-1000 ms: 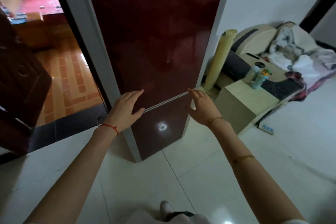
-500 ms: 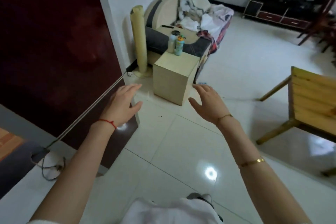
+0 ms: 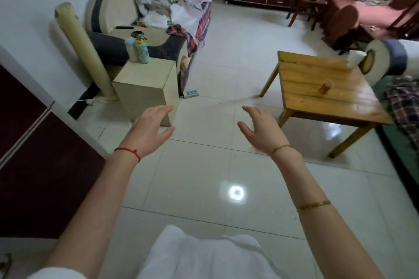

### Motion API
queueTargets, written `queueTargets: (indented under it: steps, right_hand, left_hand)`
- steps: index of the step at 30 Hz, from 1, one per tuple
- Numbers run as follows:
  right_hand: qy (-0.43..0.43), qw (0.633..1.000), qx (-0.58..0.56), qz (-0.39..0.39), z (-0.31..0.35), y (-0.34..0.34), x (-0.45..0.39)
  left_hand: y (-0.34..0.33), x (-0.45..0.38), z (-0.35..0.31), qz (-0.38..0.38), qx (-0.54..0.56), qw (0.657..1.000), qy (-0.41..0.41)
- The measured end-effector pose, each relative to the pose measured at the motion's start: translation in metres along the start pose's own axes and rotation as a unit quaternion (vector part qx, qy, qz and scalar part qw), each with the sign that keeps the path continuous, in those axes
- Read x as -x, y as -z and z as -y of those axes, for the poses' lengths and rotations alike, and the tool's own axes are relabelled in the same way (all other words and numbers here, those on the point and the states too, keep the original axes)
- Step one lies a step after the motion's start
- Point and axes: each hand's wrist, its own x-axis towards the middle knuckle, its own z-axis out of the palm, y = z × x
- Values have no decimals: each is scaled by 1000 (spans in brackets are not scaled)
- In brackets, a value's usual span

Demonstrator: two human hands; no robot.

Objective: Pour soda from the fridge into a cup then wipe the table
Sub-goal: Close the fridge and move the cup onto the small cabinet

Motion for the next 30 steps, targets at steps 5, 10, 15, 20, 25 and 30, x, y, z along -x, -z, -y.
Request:
queueTargets:
  steps: [5,10,15,20,25,30]
  right_hand:
    - [-29,999,-3,-28,-93,38,13]
    - [-51,998,0,-44,-176,67,19]
    - [-91,994,-22,-63,-244,86,19]
    - [-130,987,-42,-79,-306,96,9]
    - [-169,980,-47,-90,-369,103,-12]
    - [-192,976,-47,-90,-435,129,-49]
  left_hand:
    - [-56,-47,-80,7,14,999,-45]
    - [-107,-90,-145,31,16,996,-81]
    - [-144,-134,-198,57,9,992,-111]
    - [-180,-186,-247,82,10,986,-148]
    - [-219,-248,-291,99,13,978,-181]
    - [-252,-319,-341,105,17,974,-199]
